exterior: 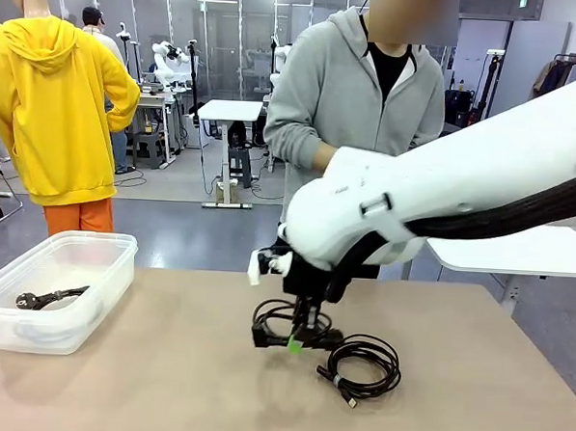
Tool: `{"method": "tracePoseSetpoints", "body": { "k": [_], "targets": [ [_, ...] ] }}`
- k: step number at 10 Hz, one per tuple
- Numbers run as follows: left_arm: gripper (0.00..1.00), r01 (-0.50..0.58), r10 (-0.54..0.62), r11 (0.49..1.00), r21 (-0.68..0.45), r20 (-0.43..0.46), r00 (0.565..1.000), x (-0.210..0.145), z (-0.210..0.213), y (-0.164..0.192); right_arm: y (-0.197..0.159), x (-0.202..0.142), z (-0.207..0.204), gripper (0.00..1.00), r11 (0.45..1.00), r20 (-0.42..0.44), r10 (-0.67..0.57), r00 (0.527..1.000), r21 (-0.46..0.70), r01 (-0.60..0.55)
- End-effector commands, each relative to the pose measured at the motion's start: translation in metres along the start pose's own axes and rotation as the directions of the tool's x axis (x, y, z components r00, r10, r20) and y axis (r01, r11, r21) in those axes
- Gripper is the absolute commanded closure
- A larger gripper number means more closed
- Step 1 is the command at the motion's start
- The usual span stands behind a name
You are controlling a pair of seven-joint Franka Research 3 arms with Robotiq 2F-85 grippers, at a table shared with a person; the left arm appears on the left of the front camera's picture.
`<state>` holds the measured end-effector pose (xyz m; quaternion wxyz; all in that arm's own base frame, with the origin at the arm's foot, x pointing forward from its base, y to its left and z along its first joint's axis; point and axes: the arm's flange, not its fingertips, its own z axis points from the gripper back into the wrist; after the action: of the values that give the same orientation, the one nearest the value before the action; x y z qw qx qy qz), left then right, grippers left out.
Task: Organize and store the cables.
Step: Place the Power Cable into the Organizing box.
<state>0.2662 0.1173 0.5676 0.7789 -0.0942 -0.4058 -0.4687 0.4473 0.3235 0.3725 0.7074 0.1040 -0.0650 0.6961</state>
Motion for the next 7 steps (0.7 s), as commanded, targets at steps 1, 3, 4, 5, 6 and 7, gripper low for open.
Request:
{"method": "tracePoseSetpoints", "body": {
  "k": [1,3,4,5,6,7],
  "targets": [
    [0.0,0.003,-0.003,1.0,0.016,-0.016,1.0,0.003,-0.001,0.001,-0.007,0.012,-0.017,1.0,1.0,0.016,-0.019,1.0,-0.006,0.02],
    [0.0,0.003,-0.003,1.0,0.016,-0.016,1.0,0.003,-0.001,0.001,-0.005,0.016,-0.04,1.0,1.0,0.009,-0.028,1.0,-0.001,0.028],
    [0.0,0.003,-0.003,1.0,0.016,-0.016,1.0,0.003,-0.001,0.001,-0.003,0.014,-0.042,1.0,0.999,0.026,-0.037,0.999,0.003,0.037],
    [0.0,0.003,-0.003,1.0,0.016,-0.016,1.0,0.003,-0.001,0.001,0.0,0.014,-0.045,0.6,0.999,0.024,-0.042,0.999,0.004,0.042],
    [0.0,0.003,-0.003,1.0,0.016,-0.016,1.0,0.003,-0.001,0.001,0.002,0.012,-0.044,0.52,0.999,0.029,-0.045,0.999,0.007,0.044],
    [0.0,0.003,-0.003,1.0,0.016,-0.016,1.0,0.003,-0.001,0.001,0.005,0.013,-0.041,0.29,0.999,0.037,-0.048,0.998,-0.008,0.049]
  ]
}}
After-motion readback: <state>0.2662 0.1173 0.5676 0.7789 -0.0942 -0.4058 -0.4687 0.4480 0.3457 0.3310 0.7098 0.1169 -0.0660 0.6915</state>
